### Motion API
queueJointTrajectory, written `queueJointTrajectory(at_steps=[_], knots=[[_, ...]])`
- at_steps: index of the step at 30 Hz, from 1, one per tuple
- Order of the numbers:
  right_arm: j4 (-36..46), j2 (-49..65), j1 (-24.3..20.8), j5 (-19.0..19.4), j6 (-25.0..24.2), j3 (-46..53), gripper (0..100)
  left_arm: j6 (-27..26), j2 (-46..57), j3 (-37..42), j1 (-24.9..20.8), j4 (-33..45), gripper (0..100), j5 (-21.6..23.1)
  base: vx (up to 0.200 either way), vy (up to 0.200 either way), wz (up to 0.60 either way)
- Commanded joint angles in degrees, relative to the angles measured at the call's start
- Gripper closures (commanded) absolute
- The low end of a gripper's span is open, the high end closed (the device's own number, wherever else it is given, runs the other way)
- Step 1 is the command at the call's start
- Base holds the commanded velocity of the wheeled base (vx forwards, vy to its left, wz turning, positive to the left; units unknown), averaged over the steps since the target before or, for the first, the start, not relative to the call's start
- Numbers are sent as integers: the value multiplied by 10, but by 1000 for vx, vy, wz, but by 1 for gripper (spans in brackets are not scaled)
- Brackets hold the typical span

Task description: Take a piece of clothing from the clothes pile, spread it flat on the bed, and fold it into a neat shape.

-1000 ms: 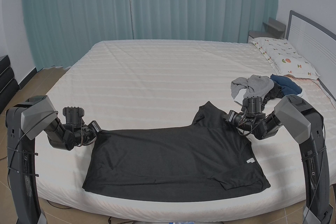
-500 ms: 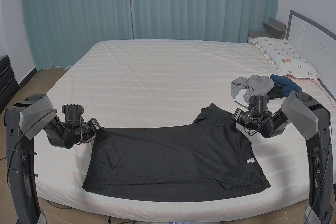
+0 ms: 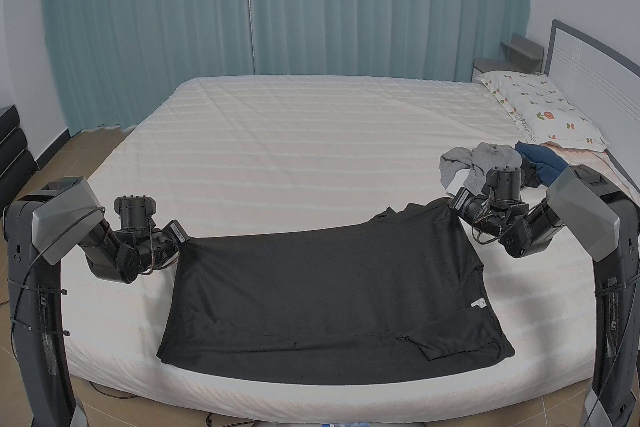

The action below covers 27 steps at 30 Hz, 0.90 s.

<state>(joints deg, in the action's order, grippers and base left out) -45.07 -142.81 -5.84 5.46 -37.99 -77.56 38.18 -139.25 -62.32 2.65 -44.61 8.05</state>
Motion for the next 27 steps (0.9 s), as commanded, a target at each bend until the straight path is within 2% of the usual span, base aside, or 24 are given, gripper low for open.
queueJointTrajectory(at_steps=[1,7,14,20,27], knots=[[-13,18,7,3,1,24,100,0,8,12,0,-9,100,4,0,0,0],[-20,38,17,11,1,61,100,-5,9,38,-3,-48,100,6,0,0,0],[-21,46,20,16,2,86,100,-9,19,46,-3,-51,100,5,0,0,0],[-21,69,21,50,1,113,100,-14,23,55,-3,-54,100,7,0,0,0],[-21,102,25,75,7,162,100,-14,58,91,1,-54,100,50,0,0,0]])
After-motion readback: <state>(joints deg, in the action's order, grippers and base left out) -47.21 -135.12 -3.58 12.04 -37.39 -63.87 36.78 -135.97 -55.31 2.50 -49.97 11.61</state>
